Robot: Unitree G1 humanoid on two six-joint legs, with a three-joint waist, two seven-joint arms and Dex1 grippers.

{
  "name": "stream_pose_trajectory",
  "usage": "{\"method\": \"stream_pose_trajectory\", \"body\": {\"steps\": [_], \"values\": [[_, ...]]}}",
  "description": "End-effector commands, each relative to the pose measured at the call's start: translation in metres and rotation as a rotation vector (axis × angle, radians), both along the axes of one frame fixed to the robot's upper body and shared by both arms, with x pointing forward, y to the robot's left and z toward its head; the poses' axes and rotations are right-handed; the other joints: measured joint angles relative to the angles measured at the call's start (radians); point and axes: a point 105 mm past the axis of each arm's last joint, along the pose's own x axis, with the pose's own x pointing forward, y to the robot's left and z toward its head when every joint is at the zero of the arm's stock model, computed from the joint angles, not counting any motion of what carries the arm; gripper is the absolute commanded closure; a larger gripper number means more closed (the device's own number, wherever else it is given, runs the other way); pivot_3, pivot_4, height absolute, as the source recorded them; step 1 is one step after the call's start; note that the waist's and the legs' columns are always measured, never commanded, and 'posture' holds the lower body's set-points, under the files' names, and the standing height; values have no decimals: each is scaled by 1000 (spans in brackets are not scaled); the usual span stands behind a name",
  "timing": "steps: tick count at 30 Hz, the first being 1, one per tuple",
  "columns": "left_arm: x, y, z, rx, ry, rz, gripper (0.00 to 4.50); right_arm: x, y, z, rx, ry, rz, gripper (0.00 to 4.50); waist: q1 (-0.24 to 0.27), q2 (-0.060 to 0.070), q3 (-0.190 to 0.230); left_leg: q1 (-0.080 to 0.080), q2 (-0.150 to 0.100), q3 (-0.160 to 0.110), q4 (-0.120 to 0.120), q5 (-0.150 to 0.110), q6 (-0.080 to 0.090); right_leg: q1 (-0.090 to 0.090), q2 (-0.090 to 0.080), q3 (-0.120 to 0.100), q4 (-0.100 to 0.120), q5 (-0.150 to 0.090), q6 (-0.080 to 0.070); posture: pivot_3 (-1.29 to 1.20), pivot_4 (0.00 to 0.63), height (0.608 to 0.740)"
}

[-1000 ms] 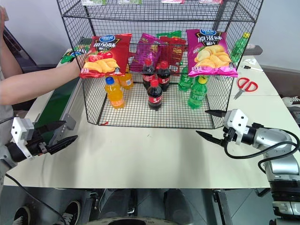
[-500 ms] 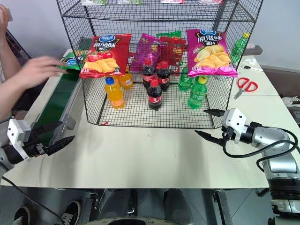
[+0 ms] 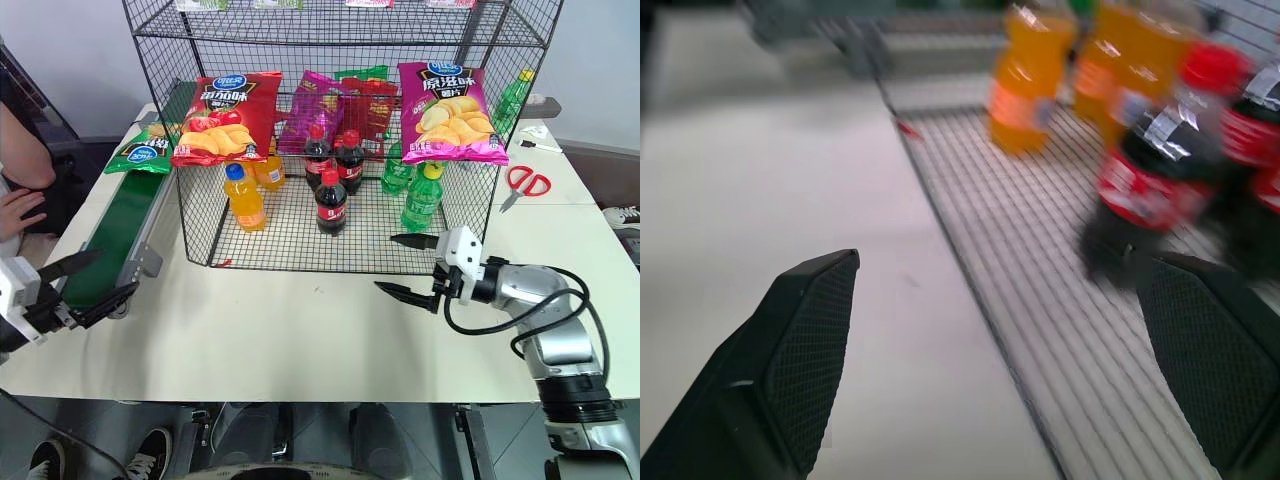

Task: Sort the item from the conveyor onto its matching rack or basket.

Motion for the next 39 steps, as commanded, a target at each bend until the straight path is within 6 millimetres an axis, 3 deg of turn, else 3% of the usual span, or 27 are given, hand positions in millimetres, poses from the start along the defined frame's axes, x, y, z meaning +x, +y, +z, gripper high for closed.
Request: {"method": "stream_pose_trajectory", "body": {"steps": [1,5,14,18,25,39], "values": [[-8,12,10,99,-70,63,0,-8,24,6,12,8,103,54,-1,-1,0,0,0,0,0,0,0,0,0,0,-1,0,0,0,150,739],[-16,24,12,249,-108,126,0,-6,41,6,35,11,148,54,-5,0,0,-1,0,0,-3,0,0,-2,0,0,-2,0,-1,0,150,739],[-32,51,15,637,-188,243,0,-2,57,7,45,-12,212,54,-3,-1,0,-1,0,0,-3,0,0,-2,0,0,-3,0,-1,0,150,739],[-38,62,7,726,-180,281,0,-1,62,8,43,-25,235,54,-5,0,0,-2,0,1,-5,0,0,-3,0,0,-3,-1,-1,0,150,739],[-39,60,-6,748,-157,252,0,-9,64,3,11,7,304,54,-14,-1,0,-2,0,1,-5,0,0,-3,-1,0,-3,-1,-2,0,150,739],[-24,61,-7,768,-159,226,0,-9,66,3,19,-15,277,54,-26,-1,0,-2,0,1,-5,0,0,-4,-1,0,-3,0,-2,0,150,739]]}}
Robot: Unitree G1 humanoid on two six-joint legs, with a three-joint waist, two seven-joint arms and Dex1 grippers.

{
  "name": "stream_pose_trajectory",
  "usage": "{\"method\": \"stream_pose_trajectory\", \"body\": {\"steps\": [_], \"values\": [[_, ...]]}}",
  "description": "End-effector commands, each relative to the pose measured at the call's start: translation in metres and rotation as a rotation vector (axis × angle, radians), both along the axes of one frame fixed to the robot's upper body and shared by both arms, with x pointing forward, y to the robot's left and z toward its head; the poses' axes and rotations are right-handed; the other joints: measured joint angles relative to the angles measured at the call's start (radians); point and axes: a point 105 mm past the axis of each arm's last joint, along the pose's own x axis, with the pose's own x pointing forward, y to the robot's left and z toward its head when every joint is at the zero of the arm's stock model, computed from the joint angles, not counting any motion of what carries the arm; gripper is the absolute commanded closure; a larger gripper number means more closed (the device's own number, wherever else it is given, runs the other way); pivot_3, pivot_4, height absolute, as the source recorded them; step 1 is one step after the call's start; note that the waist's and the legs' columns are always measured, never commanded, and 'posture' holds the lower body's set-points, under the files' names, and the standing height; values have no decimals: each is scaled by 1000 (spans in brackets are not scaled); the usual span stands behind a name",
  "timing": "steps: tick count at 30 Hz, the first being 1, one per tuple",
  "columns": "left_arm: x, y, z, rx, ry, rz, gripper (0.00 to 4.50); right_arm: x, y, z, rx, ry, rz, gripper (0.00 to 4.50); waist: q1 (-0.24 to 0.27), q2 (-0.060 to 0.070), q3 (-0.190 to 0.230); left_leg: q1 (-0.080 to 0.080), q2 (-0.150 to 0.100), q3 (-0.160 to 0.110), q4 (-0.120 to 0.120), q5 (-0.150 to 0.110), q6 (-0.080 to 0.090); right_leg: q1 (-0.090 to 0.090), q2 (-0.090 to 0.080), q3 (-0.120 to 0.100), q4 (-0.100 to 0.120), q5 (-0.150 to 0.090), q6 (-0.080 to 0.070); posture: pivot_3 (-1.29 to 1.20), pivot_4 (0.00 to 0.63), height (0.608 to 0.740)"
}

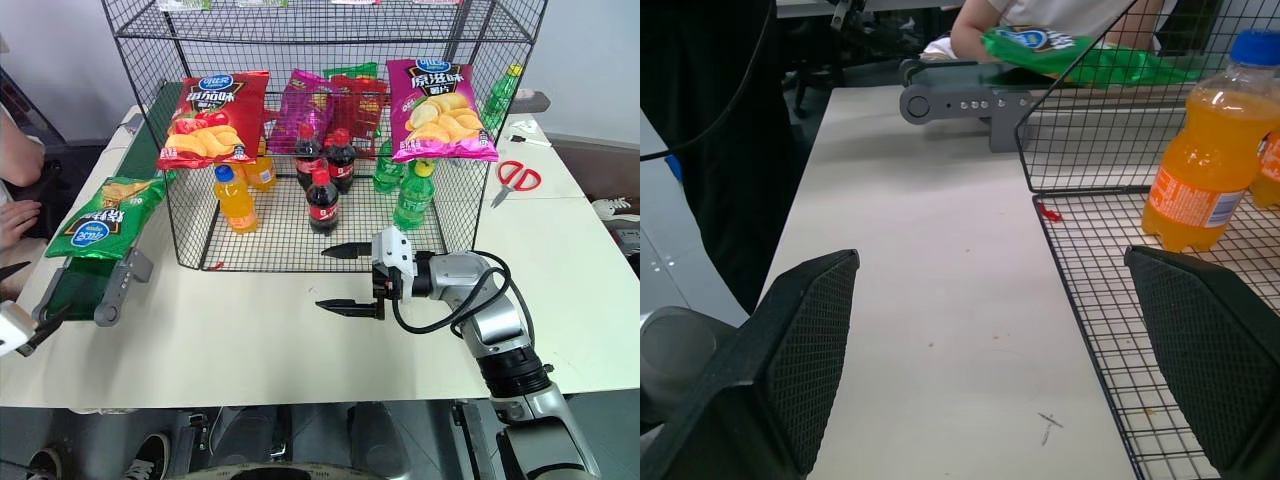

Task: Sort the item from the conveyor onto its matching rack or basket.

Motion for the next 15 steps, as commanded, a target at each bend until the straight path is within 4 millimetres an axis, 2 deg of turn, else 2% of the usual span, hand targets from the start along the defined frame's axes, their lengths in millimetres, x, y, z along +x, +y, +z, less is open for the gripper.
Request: {"method": "stream_pose_trajectory", "body": {"steps": [1,15], "values": [[4,1,9,11,-33,-10,0,-3,2,9,19,-48,7,54,0,0,0,0,0,0,0,0,0,0,0,0,0,0,0,0,150,739],[19,-9,4,-23,-32,-44,0,-1,-3,9,13,-60,-32,54,1,0,0,-1,0,0,0,0,0,-1,0,0,1,0,0,0,150,739]]}}
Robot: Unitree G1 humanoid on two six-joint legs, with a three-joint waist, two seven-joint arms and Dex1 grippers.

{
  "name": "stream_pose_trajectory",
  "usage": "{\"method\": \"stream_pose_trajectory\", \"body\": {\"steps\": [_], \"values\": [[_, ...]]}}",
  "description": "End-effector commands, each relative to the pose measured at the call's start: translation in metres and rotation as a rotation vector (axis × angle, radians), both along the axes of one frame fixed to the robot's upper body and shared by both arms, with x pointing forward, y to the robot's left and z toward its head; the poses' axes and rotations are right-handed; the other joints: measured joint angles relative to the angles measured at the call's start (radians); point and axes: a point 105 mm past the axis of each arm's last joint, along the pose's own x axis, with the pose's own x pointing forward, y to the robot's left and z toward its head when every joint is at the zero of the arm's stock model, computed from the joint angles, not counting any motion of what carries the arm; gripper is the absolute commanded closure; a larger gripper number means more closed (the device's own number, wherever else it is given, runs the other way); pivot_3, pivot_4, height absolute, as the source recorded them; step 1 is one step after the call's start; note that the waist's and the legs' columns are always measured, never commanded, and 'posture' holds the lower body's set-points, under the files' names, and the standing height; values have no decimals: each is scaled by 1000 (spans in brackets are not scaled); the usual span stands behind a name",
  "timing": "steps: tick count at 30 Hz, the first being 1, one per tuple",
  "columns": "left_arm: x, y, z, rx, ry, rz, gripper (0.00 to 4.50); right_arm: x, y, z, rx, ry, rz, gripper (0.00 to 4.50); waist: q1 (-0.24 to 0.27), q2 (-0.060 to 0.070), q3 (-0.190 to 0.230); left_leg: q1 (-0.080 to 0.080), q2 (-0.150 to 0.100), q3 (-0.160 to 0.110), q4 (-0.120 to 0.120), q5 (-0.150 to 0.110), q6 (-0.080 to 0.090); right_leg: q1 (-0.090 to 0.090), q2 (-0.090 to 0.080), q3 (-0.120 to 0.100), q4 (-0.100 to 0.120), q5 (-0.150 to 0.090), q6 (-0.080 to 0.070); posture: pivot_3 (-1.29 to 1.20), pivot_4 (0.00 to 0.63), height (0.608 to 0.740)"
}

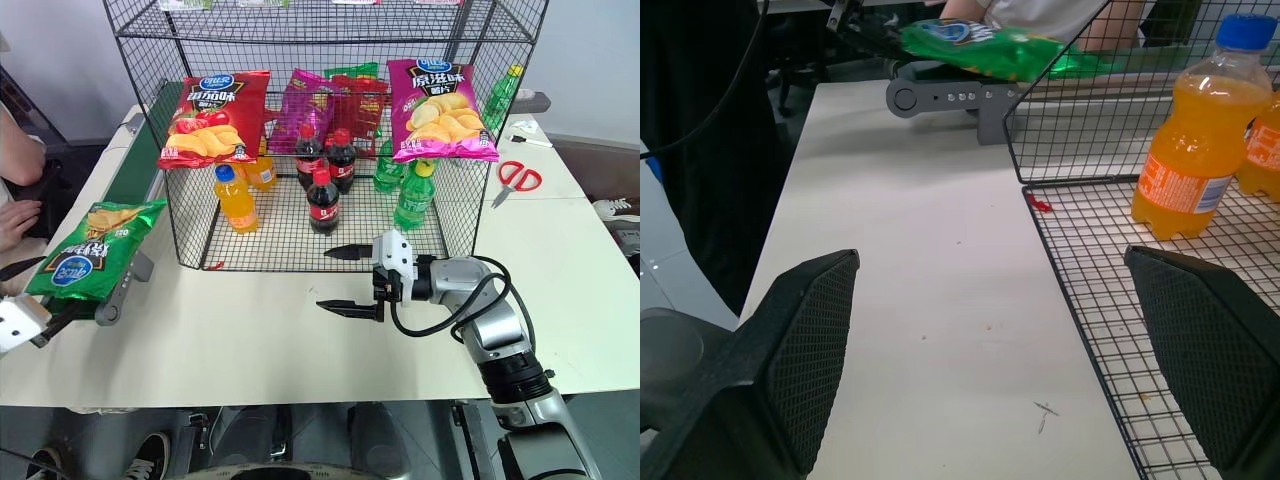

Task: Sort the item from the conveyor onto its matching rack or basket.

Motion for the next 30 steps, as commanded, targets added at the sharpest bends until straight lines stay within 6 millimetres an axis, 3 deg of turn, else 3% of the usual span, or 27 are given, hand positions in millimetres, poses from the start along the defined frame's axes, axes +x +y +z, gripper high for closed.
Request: {"method": "stream_pose_trajectory", "body": {"steps": [1,5,7,9,15,19,23,30], "values": [[3,-1,6,-8,-22,-3,0,0,-2,13,7,-66,0,54,0,0,0,0,0,0,0,0,0,0,0,0,0,0,0,0,150,739],[2,-5,-4,-27,32,-23,0,2,-4,14,3,-80,-16,54,0,0,0,0,0,0,0,0,0,0,0,0,1,0,0,0,150,739],[2,-7,-7,-54,50,-32,544,3,-5,15,2,-86,-22,0,0,0,0,0,0,0,0,0,0,-1,0,0,1,0,0,0,150,739],[2,-8,-7,-60,50,-36,1284,3,-6,15,1,-89,-26,0,0,0,0,0,0,0,0,0,0,-1,0,0,1,0,0,0,150,739],[7,-9,6,-99,8,-42,4451,4,-6,15,-2,-100,-35,0,1,0,0,0,0,0,1,0,0,-1,0,0,3,0,0,0,150,739],[9,-20,27,-232,-59,-87,4451,6,-7,14,-1,-105,-43,0,1,0,0,0,0,0,1,0,0,-1,0,0,3,0,0,0,150,739],[0,-37,62,-563,-36,-192,4451,8,-9,15,-2,-112,-53,0,0,-1,0,0,0,0,2,0,0,-1,0,0,3,0,0,0,150,739],[-54,-77,92,-1107,455,-417,4451,17,-17,21,14,-111,-71,0,-12,0,1,0,0,0,2,1,-1,-2,0,0,5,0,0,0,150,739]]}}
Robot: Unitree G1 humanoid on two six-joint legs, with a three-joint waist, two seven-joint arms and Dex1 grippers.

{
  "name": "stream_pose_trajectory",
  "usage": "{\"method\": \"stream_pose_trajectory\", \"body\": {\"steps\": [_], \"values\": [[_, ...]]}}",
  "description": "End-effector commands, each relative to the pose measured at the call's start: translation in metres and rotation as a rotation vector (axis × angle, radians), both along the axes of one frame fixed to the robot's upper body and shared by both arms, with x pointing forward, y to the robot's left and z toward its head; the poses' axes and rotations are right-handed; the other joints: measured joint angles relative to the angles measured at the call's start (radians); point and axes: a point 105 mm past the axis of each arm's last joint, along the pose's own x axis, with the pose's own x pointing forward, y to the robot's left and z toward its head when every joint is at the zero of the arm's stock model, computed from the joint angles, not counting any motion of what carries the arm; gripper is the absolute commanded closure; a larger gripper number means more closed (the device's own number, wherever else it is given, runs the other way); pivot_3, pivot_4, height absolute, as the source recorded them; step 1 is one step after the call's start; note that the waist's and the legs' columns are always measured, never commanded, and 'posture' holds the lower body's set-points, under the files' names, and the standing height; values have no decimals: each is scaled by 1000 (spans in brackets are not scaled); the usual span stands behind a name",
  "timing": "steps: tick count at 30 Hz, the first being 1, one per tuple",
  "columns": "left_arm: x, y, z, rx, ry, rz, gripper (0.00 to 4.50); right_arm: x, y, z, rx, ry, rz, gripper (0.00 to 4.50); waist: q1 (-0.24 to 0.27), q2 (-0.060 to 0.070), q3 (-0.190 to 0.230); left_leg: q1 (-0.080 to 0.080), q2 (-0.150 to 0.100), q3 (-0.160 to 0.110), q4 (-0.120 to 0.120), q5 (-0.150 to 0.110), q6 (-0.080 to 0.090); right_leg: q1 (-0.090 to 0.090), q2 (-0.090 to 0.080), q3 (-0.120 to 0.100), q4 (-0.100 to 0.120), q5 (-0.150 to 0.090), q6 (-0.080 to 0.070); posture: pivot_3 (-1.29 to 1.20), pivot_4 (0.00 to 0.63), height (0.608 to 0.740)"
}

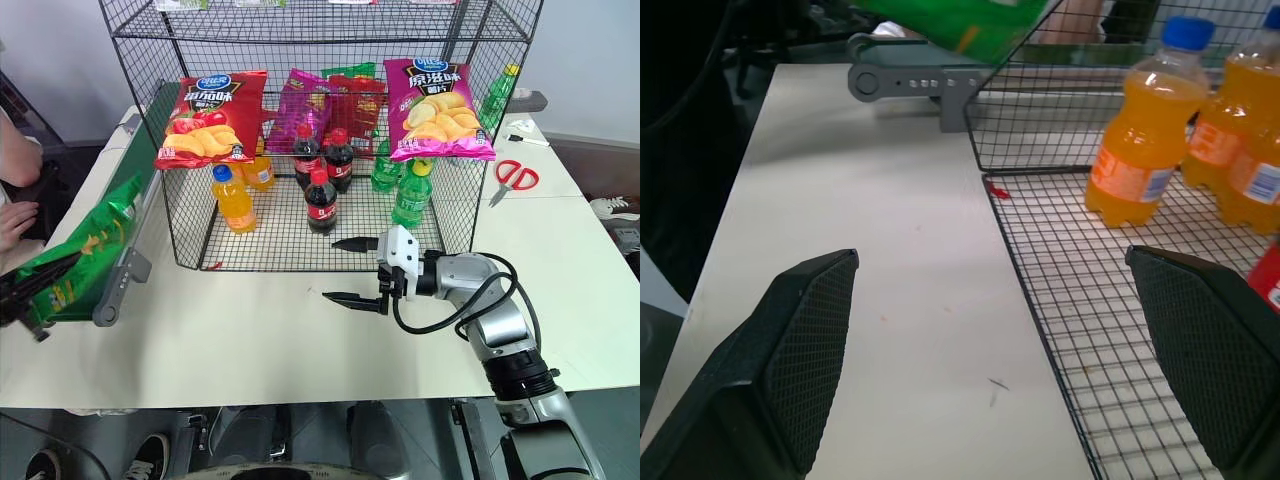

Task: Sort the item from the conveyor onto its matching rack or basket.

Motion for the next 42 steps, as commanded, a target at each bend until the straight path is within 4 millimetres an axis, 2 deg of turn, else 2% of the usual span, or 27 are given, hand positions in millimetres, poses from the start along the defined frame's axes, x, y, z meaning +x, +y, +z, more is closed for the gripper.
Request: {"method": "stream_pose_trajectory", "body": {"steps": [1,5,10,16,20,23,27,32,42], "values": [[-27,-23,27,-229,128,-178,4451,4,-5,17,36,-47,-3,0,0,0,0,0,0,0,1,0,0,0,0,0,0,0,0,0,150,739],[-43,-60,25,-330,283,-351,4451,-14,0,31,148,164,92,0,8,1,1,2,0,-1,1,0,0,3,0,-1,1,0,0,0,150,739],[-35,-94,36,-451,268,-512,4451,-47,1,34,198,503,243,0,21,0,0,3,0,-2,2,0,0,4,0,-1,0,-1,-1,0,150,739],[-27,-115,49,-560,265,-650,4451,-46,1,29,280,665,210,0,11,0,0,2,0,-2,1,0,0,4,0,-1,0,-1,-2,0,150,739],[-22,-126,57,-623,264,-741,4451,-46,6,28,328,699,223,0,14,1,0,2,0,-2,1,0,0,3,1,-1,0,-1,-2,0,150,739],[-15,-131,59,-650,263,-780,4451,-49,13,40,379,707,278,0,15,1,0,2,-1,-2,1,0,0,3,2,-1,0,-1,-1,0,150,739],[-3,-139,59,-668,242,-810,4451,-55,23,46,381,682,329,0,16,1,0,2,-1,-2,2,0,0,3,3,-1,1,-1,-1,0,150,739],[9,-148,54,-688,238,-844,4451,-63,30,64,426,709,425,0,15,1,0,2,-1,-2,2,0,0,3,3,-1,1,-1,-1,0,150,739],[17,-156,49,-724,222,-864,4451,-59,52,56,399,678,416,0,15,0,0,1,0,-2,3,0,0,3,4,-1,2,-1,-1,0,150,739]]}}
